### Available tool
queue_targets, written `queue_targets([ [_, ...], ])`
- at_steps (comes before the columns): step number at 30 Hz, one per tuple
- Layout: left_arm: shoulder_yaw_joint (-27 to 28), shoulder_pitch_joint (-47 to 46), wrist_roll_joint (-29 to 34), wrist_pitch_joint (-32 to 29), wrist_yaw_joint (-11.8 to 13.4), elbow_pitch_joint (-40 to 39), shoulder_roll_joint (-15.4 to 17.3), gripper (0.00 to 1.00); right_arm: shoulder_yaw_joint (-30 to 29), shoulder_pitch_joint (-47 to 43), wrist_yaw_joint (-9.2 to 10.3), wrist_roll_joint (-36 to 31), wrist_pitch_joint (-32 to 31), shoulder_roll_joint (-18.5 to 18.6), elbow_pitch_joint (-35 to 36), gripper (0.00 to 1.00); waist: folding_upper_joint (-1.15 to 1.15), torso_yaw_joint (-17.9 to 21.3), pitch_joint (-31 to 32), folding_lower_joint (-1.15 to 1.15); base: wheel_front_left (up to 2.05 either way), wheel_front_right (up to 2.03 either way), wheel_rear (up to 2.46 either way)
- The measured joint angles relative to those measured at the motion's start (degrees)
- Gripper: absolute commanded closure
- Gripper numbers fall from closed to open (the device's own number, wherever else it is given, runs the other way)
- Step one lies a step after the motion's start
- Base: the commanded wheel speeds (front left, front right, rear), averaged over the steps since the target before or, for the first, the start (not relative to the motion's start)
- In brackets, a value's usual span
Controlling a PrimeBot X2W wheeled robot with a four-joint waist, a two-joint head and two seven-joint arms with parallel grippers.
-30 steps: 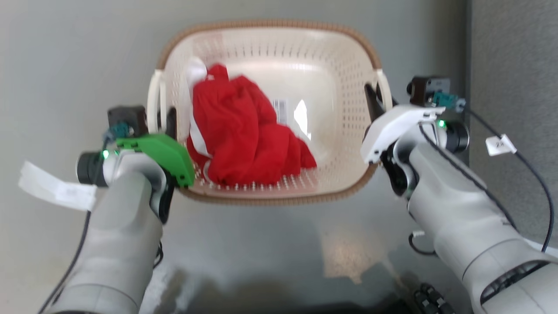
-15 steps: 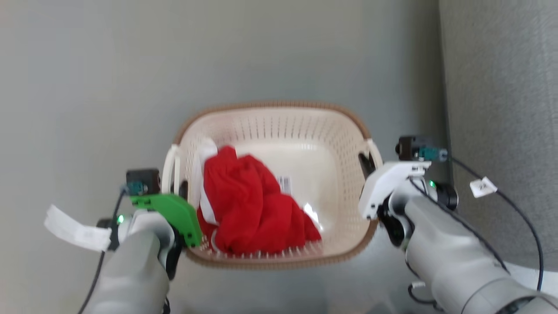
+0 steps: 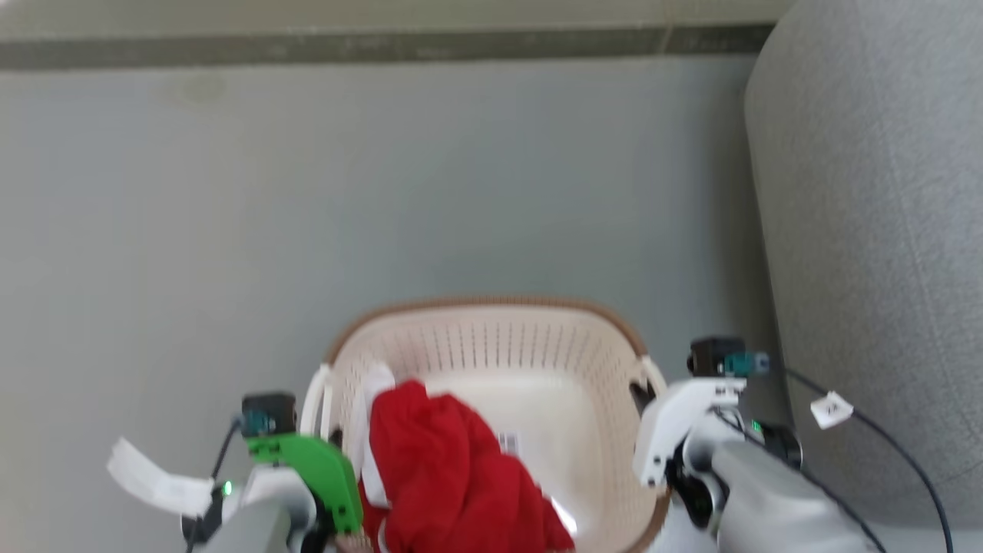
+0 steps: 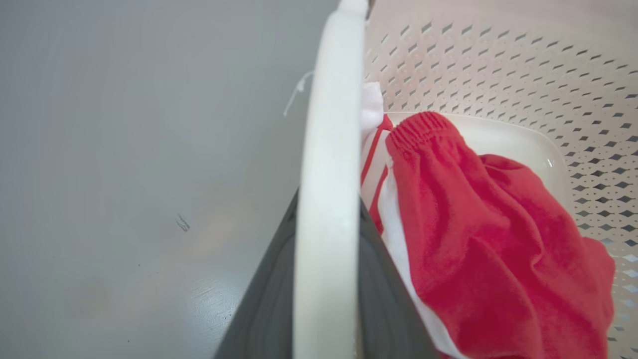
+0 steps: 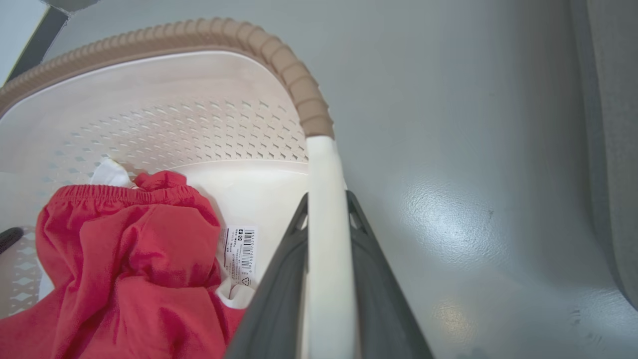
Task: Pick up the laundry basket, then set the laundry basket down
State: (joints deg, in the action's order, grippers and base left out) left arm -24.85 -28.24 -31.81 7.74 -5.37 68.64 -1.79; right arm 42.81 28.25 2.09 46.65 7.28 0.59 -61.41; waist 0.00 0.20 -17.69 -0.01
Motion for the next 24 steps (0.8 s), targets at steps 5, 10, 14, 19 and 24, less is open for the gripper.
queue_targets([
  [5, -1.3, 3.7, -1.9, -0.9, 0.0, 0.6, 0.0, 1.0, 1.6, -3.9, 0.09, 2.0, -0.8, 0.0, 0.3, 1.0, 0.0, -0.3, 4.1, 0.0, 0.0, 0.0, 0.0],
  [10, -2.2, 7.0, -2.8, -1.2, 0.0, 0.8, 0.0, 1.0, 3.1, -7.2, 0.54, 3.4, -1.3, 0.0, 0.7, 1.0, 0.0, -0.6, 8.2, 0.0, 0.0, 0.0, 0.0],
  [14, -3.0, 8.5, -3.3, -1.7, 0.1, 0.8, 0.1, 1.0, 4.0, -8.8, 0.93, 4.0, -1.8, 0.0, 1.0, 1.0, 0.0, -0.7, 10.7, 0.0, 0.0, 0.0, 0.0],
  [19, -3.8, 10.6, -3.8, -2.2, 0.3, 0.3, 0.3, 1.0, 5.2, -10.4, 1.57, 5.4, -2.4, 0.0, 1.5, 1.0, 0.0, -0.8, 14.3, 0.0, 0.0, 0.0, 0.0],
  [24, -5.0, 11.0, -5.2, -2.2, 0.8, -0.9, 0.8, 1.0, 6.0, -11.0, 2.13, 6.2, -2.4, 0.1, 2.0, 1.0, 0.0, -0.8, 16.6, 0.0, 0.0, 0.0, 0.0],
])
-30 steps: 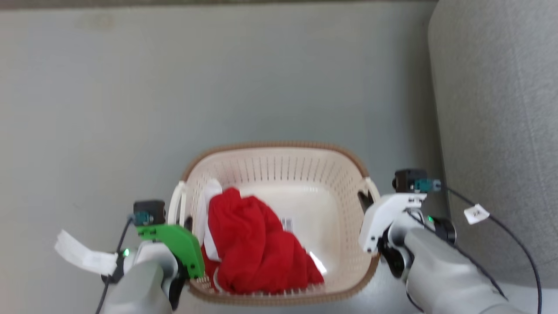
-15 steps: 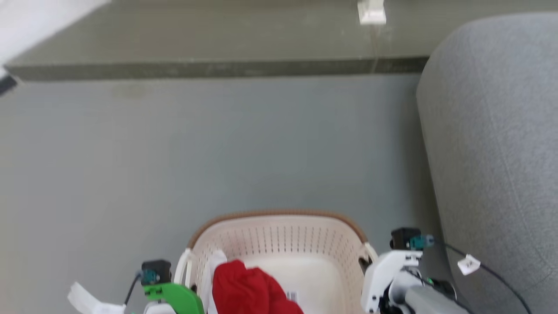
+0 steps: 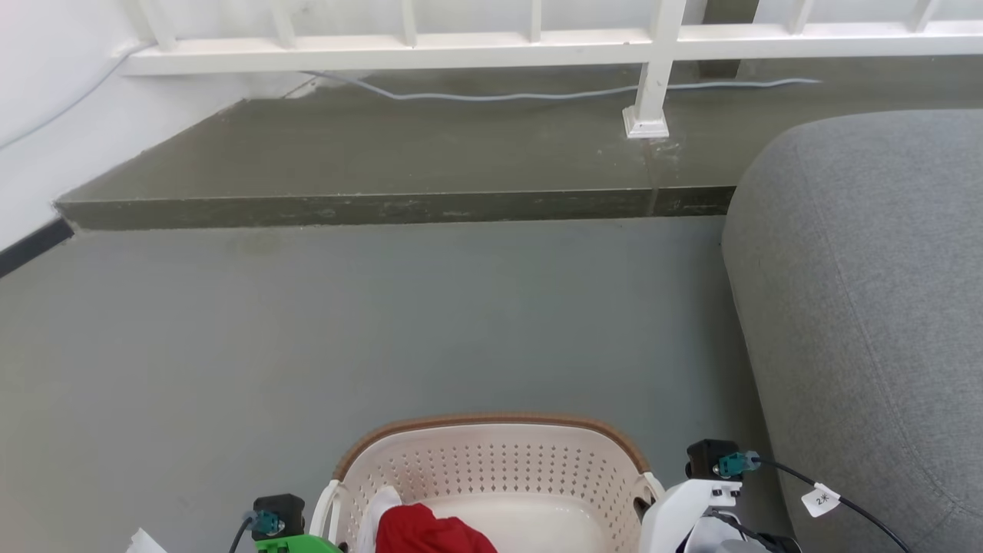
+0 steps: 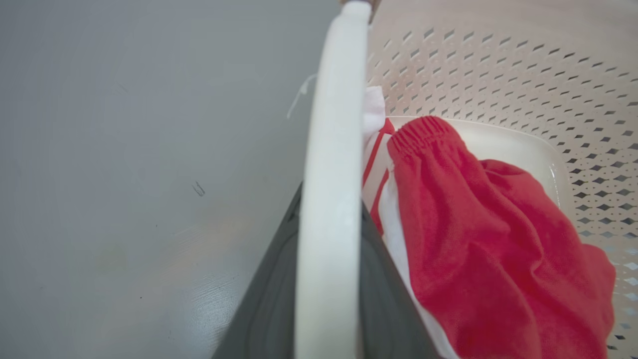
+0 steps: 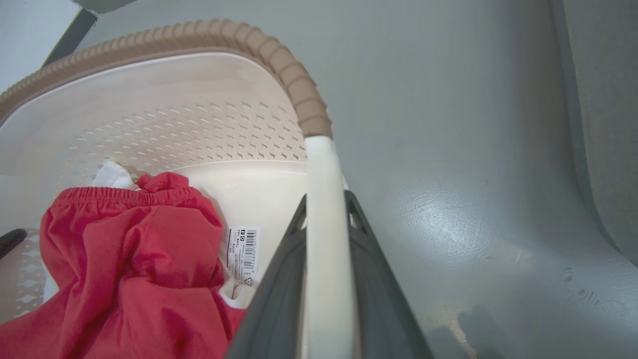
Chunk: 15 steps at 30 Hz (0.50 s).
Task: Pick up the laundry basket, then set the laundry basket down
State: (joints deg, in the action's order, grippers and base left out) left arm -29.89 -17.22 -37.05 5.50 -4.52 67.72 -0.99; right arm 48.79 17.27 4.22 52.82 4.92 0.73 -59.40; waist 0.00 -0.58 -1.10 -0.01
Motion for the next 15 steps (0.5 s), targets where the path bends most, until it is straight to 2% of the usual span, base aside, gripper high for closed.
queue_targets([
  [15, -2.6, 0.2, -1.6, 0.0, 2.0, -2.6, 0.4, 1.0, 1.9, 0.2, 1.43, 2.2, 0.1, 0.8, 0.8, 1.0, 0.0, 0.2, 0.6, 0.0, 0.0, 0.0, 0.0],
])
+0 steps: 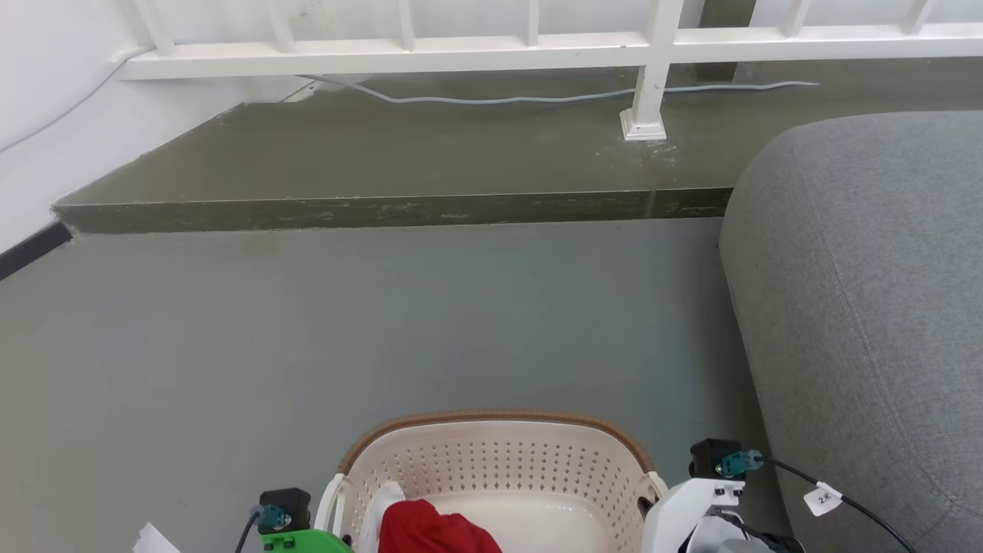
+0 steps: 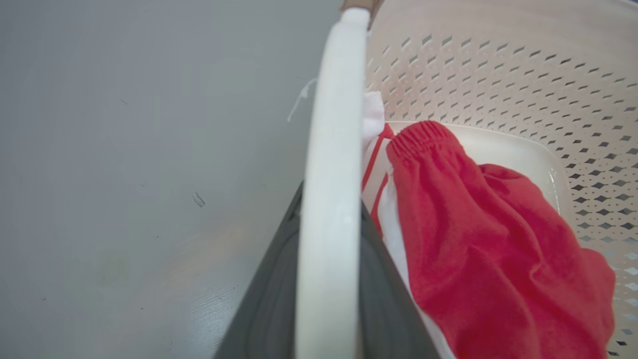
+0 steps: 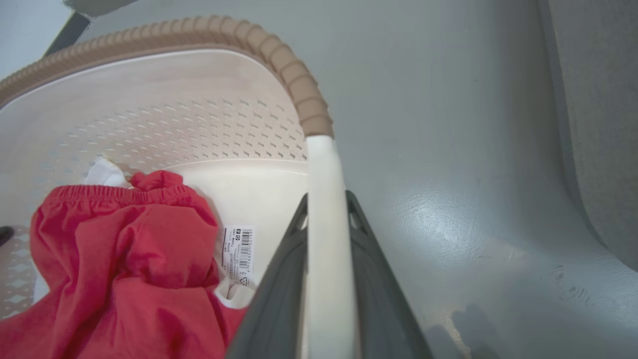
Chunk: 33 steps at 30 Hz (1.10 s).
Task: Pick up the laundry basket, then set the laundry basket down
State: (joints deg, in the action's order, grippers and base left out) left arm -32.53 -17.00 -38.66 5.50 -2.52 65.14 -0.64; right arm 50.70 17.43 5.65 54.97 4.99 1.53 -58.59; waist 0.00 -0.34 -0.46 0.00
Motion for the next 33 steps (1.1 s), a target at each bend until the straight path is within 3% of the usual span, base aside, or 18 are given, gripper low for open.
queue_targets([
  [17, -1.1, -0.8, -2.1, 0.2, 2.1, -2.4, 0.5, 1.0, 1.4, 4.0, 0.55, 1.1, 0.6, 0.3, -0.1, 1.0, 0.0, 0.4, -3.0, 0.0, 0.0, 0.0, 0.0],
  [33, -0.8, -11.8, -2.3, 1.3, 4.5, -3.3, 0.7, 1.0, 1.5, 16.7, 1.0, 0.9, 2.2, 0.7, -0.5, 1.0, 0.0, 1.6, -11.5, 0.0, 0.0, 0.0, 0.0],
])
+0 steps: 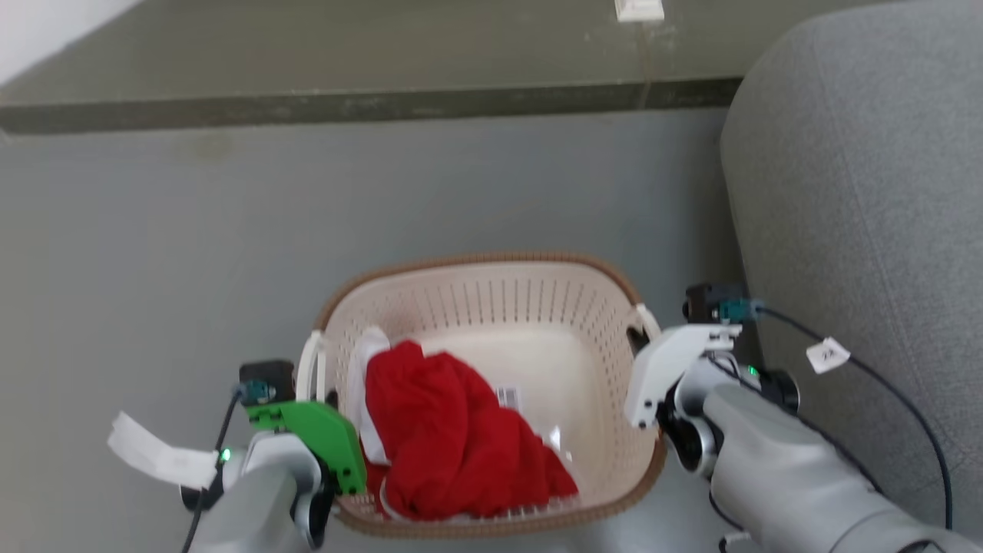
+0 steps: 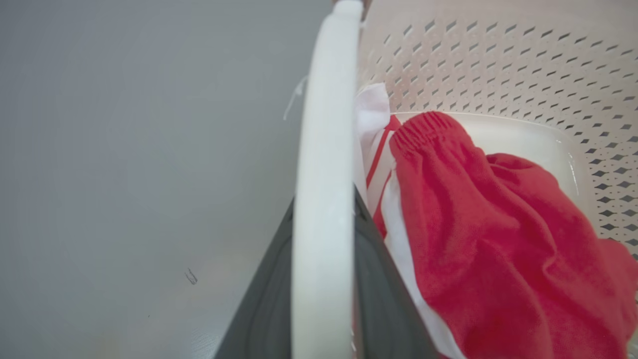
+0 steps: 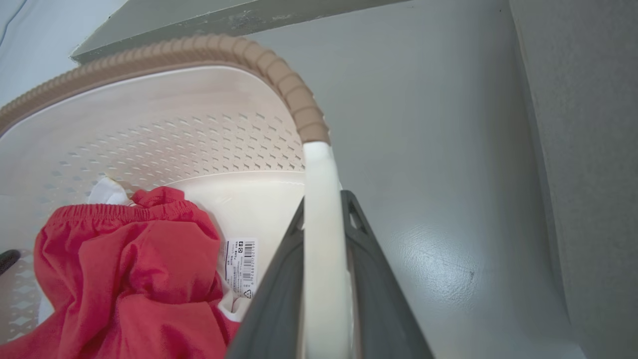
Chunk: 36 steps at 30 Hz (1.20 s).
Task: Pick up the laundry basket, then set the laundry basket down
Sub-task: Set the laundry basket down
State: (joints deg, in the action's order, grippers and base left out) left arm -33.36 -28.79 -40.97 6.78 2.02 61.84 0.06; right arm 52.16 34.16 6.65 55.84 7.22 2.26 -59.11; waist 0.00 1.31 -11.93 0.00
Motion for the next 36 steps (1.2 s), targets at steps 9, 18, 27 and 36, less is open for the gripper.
queue_targets([
  [9, 0.3, -6.0, 0.4, 0.9, 0.5, -0.2, 0.1, 1.0, 0.1, 6.0, 0.02, -0.4, 0.9, 0.4, -0.2, 1.0, 0.0, 0.7, -6.8, 0.0, 0.0, 0.0, 0.0],
  [18, 0.4, -11.0, 0.9, 1.1, 0.6, -0.2, 0.5, 1.0, 0.2, 10.8, 0.11, -0.4, 1.6, 0.5, -0.5, 1.0, 0.0, 1.3, -14.0, 0.0, 0.0, 0.0, 0.0],
  [27, 0.5, -16.2, 2.7, 2.3, 1.1, -0.3, 1.2, 1.0, 0.3, 15.4, 0.44, -0.5, 2.6, 0.7, -0.6, 1.0, 0.0, 1.9, -21.4, 0.01, 0.0, 0.0, 0.0],
  [36, 0.6, -20.3, 3.1, 3.3, 1.3, -0.4, 1.6, 1.0, 0.3, 19.6, 0.44, -0.5, 3.7, 0.9, -1.0, 1.0, 0.0, 2.5, -28.5, 0.01, 0.0, 0.0, 0.0],
])
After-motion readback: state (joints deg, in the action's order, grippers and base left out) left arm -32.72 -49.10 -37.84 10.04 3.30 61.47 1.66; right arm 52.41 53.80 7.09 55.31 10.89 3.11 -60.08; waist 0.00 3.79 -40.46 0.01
